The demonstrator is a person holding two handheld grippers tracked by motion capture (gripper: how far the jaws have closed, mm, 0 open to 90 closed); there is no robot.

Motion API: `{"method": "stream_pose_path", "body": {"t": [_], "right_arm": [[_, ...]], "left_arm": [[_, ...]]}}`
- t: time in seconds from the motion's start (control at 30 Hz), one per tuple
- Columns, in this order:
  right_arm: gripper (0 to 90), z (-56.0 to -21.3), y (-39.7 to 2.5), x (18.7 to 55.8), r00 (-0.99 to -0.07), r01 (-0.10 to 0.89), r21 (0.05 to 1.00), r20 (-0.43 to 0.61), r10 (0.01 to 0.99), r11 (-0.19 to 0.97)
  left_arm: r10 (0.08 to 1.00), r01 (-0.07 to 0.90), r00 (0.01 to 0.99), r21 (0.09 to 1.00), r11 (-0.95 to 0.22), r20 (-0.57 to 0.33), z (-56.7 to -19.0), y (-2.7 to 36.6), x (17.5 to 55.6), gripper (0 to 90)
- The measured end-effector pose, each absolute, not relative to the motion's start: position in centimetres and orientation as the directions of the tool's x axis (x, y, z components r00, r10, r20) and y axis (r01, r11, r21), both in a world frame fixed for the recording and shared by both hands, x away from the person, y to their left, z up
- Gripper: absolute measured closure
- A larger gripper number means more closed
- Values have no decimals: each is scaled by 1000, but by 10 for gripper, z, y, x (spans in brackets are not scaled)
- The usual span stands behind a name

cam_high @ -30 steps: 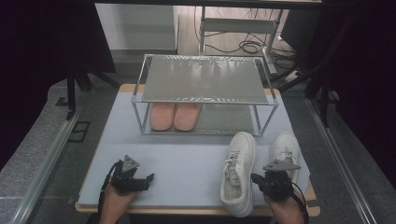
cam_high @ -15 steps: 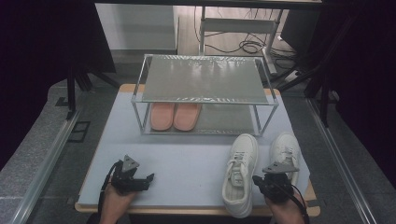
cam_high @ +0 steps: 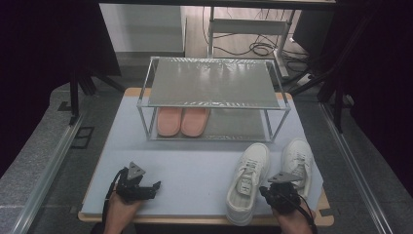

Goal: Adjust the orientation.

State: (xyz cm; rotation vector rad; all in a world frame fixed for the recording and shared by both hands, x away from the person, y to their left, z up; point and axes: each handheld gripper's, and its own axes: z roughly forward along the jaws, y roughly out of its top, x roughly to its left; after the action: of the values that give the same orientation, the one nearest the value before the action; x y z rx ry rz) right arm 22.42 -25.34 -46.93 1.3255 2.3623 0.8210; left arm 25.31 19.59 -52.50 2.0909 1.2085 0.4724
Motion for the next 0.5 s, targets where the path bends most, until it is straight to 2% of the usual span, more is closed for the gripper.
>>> {"method": "stream_pose_path", "body": {"t": [0.13,0.27,0.5], "right_arm": [[889,-478,-242,227,-541,674,612,26,841,414],[895,-478,-229,229,-537,663,616,-5,844,426],[897,-482,-216,238,-529,667,638,42,848,384]], "left_arm": [[862,621,506,702,-349,-19,-525,196,253,135],[862,620,506,703,-349,-19,-525,196,253,135],[862,620,506,703,-348,-19,-525,196,253,135]]}}
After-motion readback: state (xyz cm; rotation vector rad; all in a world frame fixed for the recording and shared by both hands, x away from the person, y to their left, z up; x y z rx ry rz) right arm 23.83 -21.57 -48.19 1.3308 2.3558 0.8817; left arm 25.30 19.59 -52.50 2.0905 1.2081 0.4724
